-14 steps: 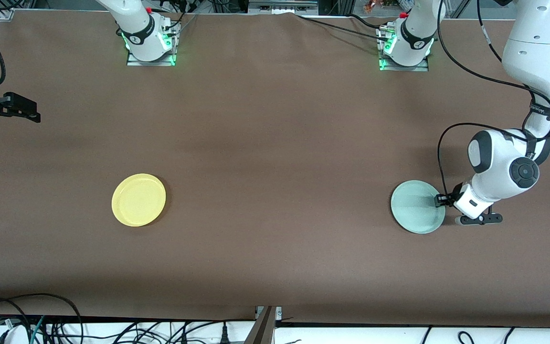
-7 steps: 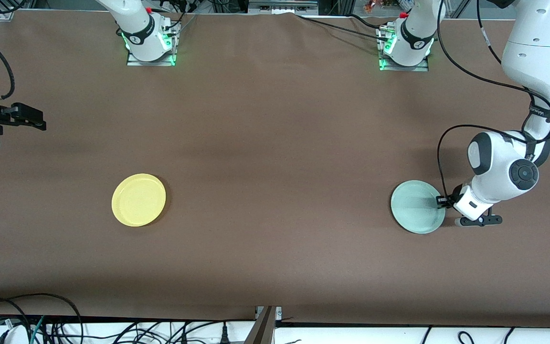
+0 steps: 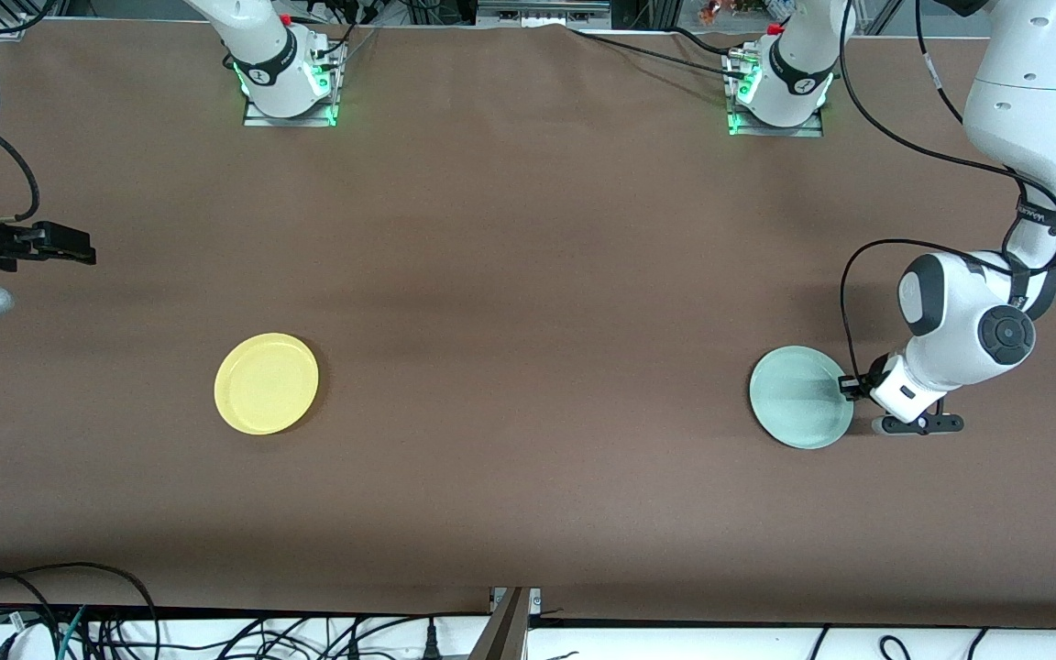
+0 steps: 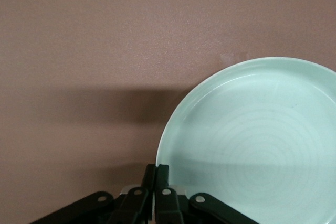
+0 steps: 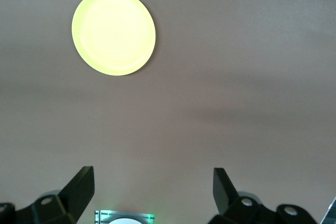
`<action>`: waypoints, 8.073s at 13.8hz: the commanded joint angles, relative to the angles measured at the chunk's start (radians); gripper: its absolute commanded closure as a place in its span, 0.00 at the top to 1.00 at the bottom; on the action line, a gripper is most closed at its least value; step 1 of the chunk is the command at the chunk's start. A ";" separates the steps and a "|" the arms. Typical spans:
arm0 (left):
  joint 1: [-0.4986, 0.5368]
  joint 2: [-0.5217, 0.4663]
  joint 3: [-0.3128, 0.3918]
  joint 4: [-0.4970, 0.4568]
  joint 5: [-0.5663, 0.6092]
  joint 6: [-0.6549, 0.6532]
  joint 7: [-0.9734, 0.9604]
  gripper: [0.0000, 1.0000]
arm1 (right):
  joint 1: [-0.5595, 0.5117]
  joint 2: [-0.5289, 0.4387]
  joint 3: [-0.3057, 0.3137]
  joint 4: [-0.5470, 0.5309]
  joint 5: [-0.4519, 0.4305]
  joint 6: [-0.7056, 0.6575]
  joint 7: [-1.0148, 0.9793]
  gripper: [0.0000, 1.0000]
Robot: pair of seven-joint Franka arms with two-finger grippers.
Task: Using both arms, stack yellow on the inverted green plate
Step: 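Reach the right gripper to the yellow plate rim, then lift the green plate with the left gripper while the right gripper grasps yellow, then flip the green plate upside down onto the table center with the left gripper, then carry the yellow plate onto the green plate while the left gripper withdraws, then release the yellow plate and pull the right gripper back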
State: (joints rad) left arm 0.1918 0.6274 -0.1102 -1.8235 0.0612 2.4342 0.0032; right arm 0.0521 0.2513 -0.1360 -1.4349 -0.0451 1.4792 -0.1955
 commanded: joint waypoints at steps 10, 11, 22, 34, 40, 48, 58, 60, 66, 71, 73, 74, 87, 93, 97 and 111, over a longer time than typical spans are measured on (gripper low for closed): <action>-0.008 -0.066 -0.017 0.085 0.025 -0.134 0.012 0.00 | -0.018 0.282 0.012 -0.045 0.143 0.321 0.042 1.00; -0.014 -0.066 -0.019 0.140 0.038 -0.212 0.012 0.00 | -0.020 0.290 0.012 -0.064 0.152 0.351 0.042 1.00; -0.382 -0.054 -0.006 0.530 0.357 -0.658 -0.057 0.00 | -0.055 0.364 0.012 -0.211 0.301 0.565 0.041 1.00; -0.971 0.112 0.065 0.538 0.978 -0.788 -0.346 0.00 | -0.047 0.441 0.016 -0.236 0.304 0.662 0.022 1.00; -1.146 0.184 0.115 0.553 1.106 -0.892 -0.376 0.00 | -0.047 0.441 0.018 -0.246 0.312 0.668 -0.007 0.59; -1.296 0.374 0.241 0.616 1.115 -0.998 -0.446 0.00 | -0.049 0.441 0.023 -0.246 0.321 0.668 -0.007 0.44; -1.393 0.413 0.218 0.613 1.102 -0.991 -0.506 1.00 | -0.047 0.445 0.023 -0.239 0.321 0.667 -0.007 0.01; -1.419 0.419 0.199 0.616 1.089 -0.989 -0.514 1.00 | -0.046 0.439 0.024 -0.233 0.327 0.664 0.002 0.00; -1.417 0.408 0.121 0.653 0.834 -0.869 -1.016 1.00 | -0.046 0.372 0.023 -0.164 0.366 0.557 -0.010 0.00; -1.269 0.341 0.113 0.665 0.611 -0.609 -1.158 1.00 | -0.047 0.350 0.018 -0.010 0.364 0.319 -0.005 0.00; -1.145 0.286 0.110 0.679 0.447 -0.560 -1.073 1.00 | -0.047 0.324 0.018 0.002 0.364 0.273 -0.007 0.00; -1.099 0.272 0.109 0.682 0.396 -0.560 -1.006 1.00 | -0.046 0.316 0.021 0.002 0.366 0.265 -0.001 0.00; -0.529 -0.055 0.112 0.734 -0.075 -0.870 -0.586 1.00 | 0.091 0.205 0.263 -0.292 0.401 0.502 0.387 0.00; -0.404 -0.317 0.127 0.605 -0.074 -1.066 -0.272 1.00 | 0.196 0.164 0.463 -0.513 0.393 0.855 0.718 0.00; -0.270 -0.547 0.127 0.335 -0.074 -1.006 -0.117 1.00 | 0.310 0.183 0.463 -0.545 0.396 0.975 0.809 0.00; -0.196 -0.733 0.138 0.018 -0.058 -0.796 -0.074 1.00 | 0.410 0.309 0.447 -0.536 0.389 1.195 0.849 0.99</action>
State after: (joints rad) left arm -0.0131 -0.0832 0.0332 -1.7845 0.0032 1.6187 -0.0919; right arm 0.4538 0.5706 0.3231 -1.9736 0.3379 2.6662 0.6329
